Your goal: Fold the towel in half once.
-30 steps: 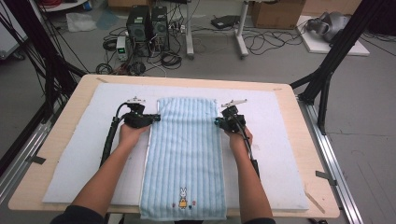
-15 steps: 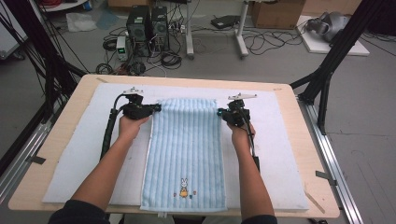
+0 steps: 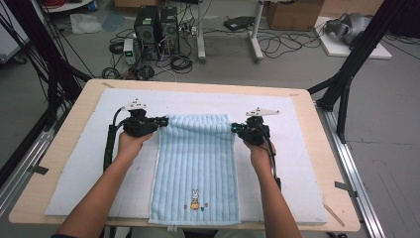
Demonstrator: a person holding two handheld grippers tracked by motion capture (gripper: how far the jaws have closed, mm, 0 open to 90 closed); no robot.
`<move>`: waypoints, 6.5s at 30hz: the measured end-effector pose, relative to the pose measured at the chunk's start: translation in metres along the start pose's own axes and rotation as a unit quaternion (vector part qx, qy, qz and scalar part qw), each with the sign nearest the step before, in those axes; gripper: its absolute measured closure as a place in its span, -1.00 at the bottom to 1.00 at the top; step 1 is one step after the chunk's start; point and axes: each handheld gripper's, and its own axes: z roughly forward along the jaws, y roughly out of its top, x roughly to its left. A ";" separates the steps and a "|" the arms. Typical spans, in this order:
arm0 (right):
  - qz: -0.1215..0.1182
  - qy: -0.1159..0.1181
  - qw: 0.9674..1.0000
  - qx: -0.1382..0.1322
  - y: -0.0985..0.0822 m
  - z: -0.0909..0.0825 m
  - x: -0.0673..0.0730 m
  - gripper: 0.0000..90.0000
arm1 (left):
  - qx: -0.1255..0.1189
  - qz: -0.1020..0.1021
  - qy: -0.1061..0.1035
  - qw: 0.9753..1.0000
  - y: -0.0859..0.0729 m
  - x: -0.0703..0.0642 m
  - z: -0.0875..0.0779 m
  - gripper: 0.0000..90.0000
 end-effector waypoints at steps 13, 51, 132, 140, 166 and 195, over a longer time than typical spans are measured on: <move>-0.026 0.022 0.999 0.007 -0.032 -0.030 0.025 0.92 | 0.013 0.031 -0.032 0.999 -0.039 -0.029 -0.031 0.85; 0.007 0.001 1.000 -0.002 -0.067 -0.048 0.027 -0.15 | 0.080 -0.023 0.065 0.994 -0.032 0.016 0.010 0.02; -0.042 0.049 0.997 0.043 -0.071 -0.067 0.061 0.95 | 0.065 -0.025 -0.062 0.996 -0.071 -0.042 -0.073 0.85; -0.040 0.048 0.997 0.054 -0.094 -0.075 0.065 0.95 | 0.080 -0.020 -0.076 0.994 -0.088 -0.052 -0.074 0.85; 0.000 0.015 0.998 0.060 -0.077 -0.026 0.032 0.74 | 0.020 -0.013 0.023 0.999 -0.066 -0.019 -0.046 0.05; -0.028 -0.026 0.999 0.031 -0.074 -0.019 0.037 0.75 | 0.077 0.027 0.061 0.995 -0.069 -0.033 -0.020 0.91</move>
